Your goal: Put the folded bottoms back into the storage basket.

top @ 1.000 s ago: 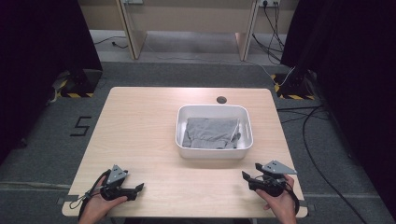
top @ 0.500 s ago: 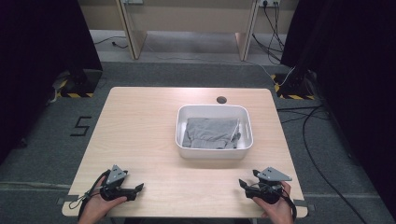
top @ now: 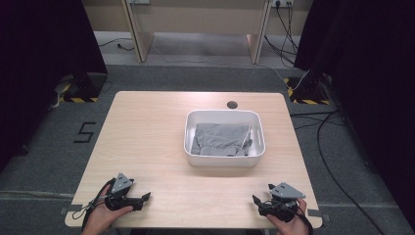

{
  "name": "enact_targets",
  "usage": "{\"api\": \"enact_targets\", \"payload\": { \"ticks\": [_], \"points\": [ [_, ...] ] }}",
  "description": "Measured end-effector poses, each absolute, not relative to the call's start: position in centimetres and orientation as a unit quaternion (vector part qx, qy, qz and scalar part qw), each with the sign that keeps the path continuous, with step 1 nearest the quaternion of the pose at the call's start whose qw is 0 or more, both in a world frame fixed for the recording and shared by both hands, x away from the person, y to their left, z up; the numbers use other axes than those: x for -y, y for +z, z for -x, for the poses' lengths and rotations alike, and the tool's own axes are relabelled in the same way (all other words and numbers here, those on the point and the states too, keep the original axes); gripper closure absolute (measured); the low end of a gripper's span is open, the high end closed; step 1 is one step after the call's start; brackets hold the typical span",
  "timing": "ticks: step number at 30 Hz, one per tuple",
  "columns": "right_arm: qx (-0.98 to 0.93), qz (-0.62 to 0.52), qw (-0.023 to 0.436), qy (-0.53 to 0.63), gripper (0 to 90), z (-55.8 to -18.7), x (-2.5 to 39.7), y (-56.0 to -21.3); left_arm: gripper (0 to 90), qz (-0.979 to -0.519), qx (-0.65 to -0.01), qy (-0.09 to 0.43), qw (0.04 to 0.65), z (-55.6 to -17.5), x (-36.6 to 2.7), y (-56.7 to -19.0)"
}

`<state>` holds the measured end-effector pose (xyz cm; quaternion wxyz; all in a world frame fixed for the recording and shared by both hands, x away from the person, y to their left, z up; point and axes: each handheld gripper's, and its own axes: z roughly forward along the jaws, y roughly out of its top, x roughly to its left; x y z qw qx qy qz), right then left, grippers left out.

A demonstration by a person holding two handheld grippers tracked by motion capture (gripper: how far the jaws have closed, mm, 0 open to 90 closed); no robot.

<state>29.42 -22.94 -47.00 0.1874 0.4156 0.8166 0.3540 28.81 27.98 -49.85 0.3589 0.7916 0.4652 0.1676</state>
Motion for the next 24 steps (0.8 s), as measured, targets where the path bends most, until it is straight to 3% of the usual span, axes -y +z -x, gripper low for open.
{"api": "enact_targets", "payload": {
  "ticks": [9, 24],
  "points": [
    [-0.816, -0.427, 0.175, 0.349, 24.8, -28.3, 23.5, -48.5, 14.3, -0.791, -0.465, 0.168, 0.359, -28.8, -28.0, -49.9],
    [-0.793, -0.427, 0.199, 0.386, 24.3, -26.9, 23.9, -49.5, 14.3, -0.792, -0.465, 0.168, 0.359, -28.8, -28.0, -49.9]
  ]
}}
